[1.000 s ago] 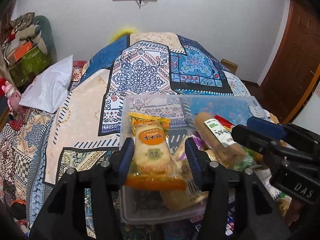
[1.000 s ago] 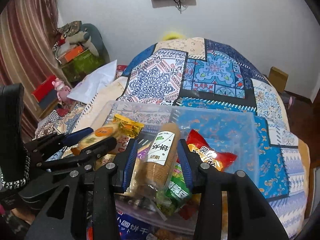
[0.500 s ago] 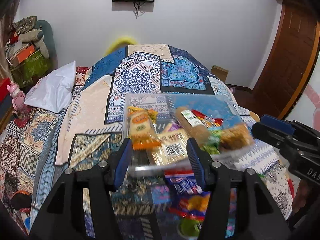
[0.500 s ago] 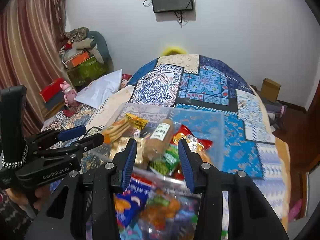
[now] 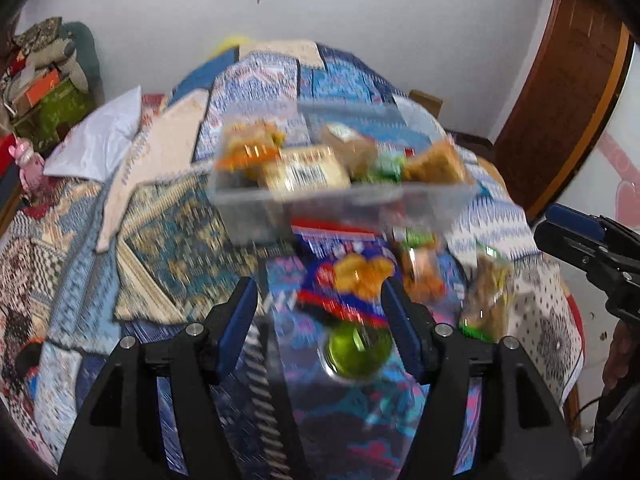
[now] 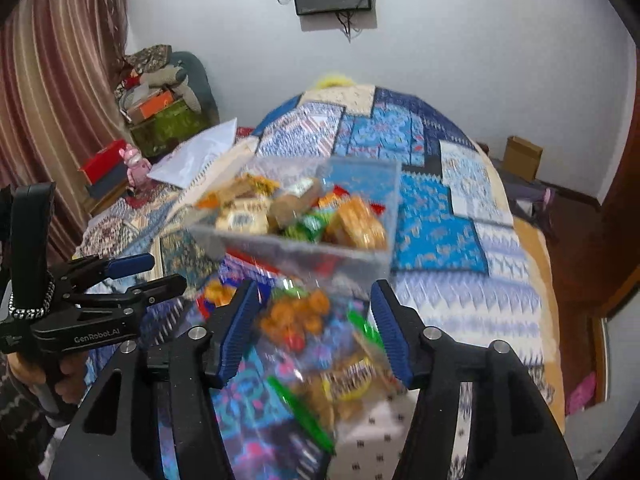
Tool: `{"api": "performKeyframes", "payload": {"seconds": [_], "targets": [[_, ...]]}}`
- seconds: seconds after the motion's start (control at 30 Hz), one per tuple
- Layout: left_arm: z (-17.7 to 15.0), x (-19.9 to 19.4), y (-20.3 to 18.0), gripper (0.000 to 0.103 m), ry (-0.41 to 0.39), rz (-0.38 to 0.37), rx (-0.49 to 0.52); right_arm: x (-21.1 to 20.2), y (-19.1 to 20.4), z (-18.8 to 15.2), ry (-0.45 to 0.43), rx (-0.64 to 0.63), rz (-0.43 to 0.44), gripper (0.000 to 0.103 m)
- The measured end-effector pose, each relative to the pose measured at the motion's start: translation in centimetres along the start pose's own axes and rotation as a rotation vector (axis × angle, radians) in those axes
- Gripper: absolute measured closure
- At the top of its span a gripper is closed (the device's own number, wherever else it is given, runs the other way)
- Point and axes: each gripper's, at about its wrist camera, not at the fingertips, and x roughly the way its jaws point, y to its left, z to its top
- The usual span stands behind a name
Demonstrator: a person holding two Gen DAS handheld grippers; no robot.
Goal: Organize snacks
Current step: 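Grasp the green-lidded jar with the left gripper while the right grasps the green-striped cracker bag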
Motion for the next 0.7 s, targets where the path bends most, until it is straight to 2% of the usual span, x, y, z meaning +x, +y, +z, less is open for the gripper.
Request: {"api": "performKeyframes", "payload": {"seconds": [0.17, 0.4, 0.53, 0.63, 0.7], "targets": [[-2.2, 1.3, -0.8, 0.039, 0.048, -0.027, 0.014, 0.8, -1.3, -2.7, 0.049, 0.041, -0.024, 0.034], [-3.6, 4.3, -1.9, 0.039, 0.111, -0.036, 0.032, 3.3, -4.0, -5.1, 0.132, 0.168, -0.026, 0.034], [-3.4, 5.5, -2.0, 0.04, 0.106, -0.023, 0.018, 4.4, -4.2, -5.6, 0.155, 0.206, 0.009, 0.034], [-3.3, 5.8, -2.1, 0.05, 0.088, -0.023, 0.027, 4.8, -4.1, -5.6, 0.157, 0.216, 0.021, 0.033], [-3.4, 5.7, -2.3, 0.055, 0.077, -0.029, 0.032, 5.4, -4.2, -5.8, 0.171, 0.24, 0.062, 0.033]]}}
